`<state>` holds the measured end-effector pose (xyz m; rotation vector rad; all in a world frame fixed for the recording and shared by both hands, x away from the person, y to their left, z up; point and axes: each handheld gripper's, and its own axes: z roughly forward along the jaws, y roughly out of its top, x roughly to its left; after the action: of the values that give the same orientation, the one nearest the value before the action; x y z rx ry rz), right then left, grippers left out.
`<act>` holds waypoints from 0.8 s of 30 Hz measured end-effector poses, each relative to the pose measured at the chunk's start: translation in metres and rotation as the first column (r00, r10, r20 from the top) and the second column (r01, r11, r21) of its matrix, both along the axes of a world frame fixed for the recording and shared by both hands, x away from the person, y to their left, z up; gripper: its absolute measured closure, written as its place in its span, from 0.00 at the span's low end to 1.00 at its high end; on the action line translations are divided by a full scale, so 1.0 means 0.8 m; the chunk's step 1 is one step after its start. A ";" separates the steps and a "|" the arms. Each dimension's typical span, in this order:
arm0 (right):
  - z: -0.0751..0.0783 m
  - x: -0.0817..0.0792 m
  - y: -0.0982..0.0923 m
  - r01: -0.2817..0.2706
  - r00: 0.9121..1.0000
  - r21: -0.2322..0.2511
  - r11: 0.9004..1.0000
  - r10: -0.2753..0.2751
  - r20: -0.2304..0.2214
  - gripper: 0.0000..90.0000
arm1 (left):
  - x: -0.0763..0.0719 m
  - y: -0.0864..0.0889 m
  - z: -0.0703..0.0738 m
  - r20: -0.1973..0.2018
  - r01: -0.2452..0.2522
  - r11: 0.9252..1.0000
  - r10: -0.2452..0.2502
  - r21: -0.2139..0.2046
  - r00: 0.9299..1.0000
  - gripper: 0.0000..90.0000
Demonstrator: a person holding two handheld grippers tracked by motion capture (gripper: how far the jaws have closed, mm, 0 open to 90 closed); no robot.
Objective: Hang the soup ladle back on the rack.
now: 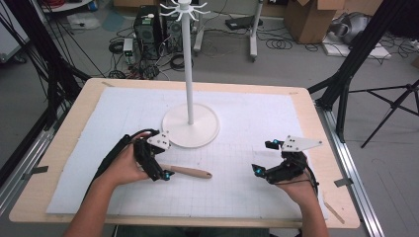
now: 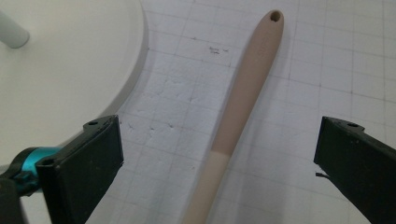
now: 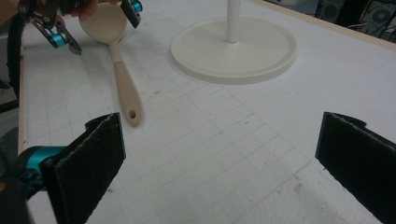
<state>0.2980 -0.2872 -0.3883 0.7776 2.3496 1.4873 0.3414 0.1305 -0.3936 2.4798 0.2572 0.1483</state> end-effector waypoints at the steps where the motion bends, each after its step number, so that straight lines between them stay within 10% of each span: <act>1: 0.000 0.000 0.000 0.000 1.000 -0.003 1.000 0.000 0.006 0.01 | 0.000 -0.003 -0.002 0.000 0.006 1.000 -0.006 0.019 1.000 0.02; 10: 0.000 0.000 0.001 -0.006 1.000 -0.002 1.000 0.006 0.001 0.01 | 0.001 -0.014 -0.015 0.000 0.016 0.994 -0.016 0.111 1.000 0.03; 24: -0.001 0.000 0.004 -0.009 1.000 -0.013 1.000 0.009 -0.005 0.01 | 0.003 -0.016 -0.022 -0.037 0.046 0.985 -0.040 0.165 0.998 0.32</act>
<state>0.2977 -0.2843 -0.3892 0.7694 2.3673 1.4737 0.3440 0.1180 -0.4112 2.6533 0.2132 0.1135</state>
